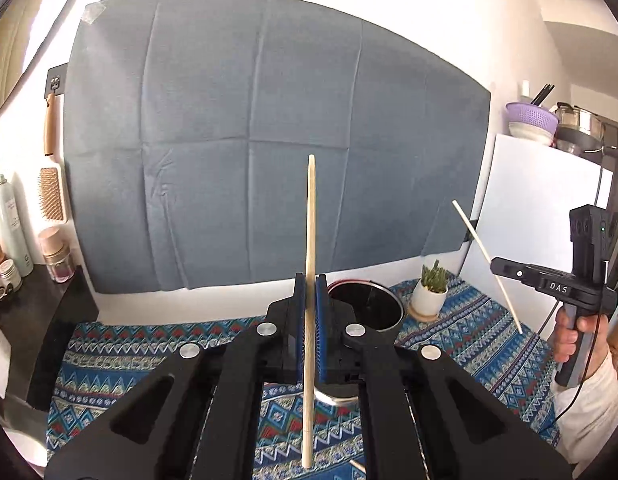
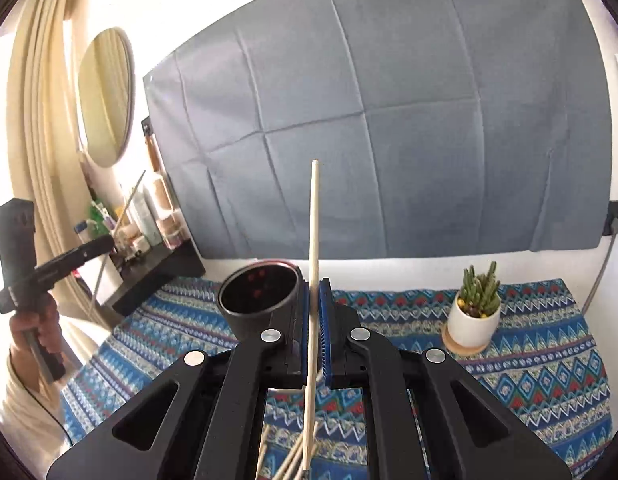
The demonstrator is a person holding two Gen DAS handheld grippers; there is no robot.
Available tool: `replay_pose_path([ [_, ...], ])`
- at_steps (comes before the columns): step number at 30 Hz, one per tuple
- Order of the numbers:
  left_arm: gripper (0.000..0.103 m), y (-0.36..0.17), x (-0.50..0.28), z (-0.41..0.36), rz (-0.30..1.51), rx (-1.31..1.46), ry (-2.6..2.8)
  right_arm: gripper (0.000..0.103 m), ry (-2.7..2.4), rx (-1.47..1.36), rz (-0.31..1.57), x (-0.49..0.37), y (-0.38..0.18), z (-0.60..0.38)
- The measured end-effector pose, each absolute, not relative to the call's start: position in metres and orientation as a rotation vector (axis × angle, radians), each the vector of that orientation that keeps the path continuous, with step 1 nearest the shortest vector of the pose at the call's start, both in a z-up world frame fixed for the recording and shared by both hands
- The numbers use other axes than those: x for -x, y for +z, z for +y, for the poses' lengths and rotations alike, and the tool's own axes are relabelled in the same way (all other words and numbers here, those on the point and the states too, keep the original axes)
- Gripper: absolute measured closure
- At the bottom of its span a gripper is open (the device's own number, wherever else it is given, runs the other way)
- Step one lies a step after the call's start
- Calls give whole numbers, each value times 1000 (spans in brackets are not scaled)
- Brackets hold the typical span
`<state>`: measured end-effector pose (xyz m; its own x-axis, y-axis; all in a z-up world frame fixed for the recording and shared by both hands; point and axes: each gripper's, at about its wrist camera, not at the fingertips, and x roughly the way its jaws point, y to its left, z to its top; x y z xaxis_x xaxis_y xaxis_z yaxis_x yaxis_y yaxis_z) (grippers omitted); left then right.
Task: Organize utensils
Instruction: 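Lift the left tool's chopstick into the black holder while the right tool inserts its own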
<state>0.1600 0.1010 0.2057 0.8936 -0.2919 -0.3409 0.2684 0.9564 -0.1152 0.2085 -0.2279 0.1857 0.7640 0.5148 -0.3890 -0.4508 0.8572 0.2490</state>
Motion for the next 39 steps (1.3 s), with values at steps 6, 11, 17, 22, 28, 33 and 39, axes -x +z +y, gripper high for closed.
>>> replay_pose_path([
  [6,98,204,-193,75,286,120,-376,98,599,-226,373,-232,194,-208],
  [11,98,202,-215,56,194,177,-408,98,601,-261,301,-253,190,-188],
  [17,98,191,-233,42,57,248,-460,98,653,-393,235,-284,175,-179],
  [22,98,166,-248,36,5,293,-453,98,715,-501,148,-298,151,-168],
  [28,98,125,-270,43,26,368,-436,98,685,-455,165,-315,121,-152],
  [33,98,114,-273,52,53,379,-452,98,665,-398,183,-320,115,-148],
  [39,98,115,-270,58,53,382,-452,98,671,-366,183,-316,112,-146],
])
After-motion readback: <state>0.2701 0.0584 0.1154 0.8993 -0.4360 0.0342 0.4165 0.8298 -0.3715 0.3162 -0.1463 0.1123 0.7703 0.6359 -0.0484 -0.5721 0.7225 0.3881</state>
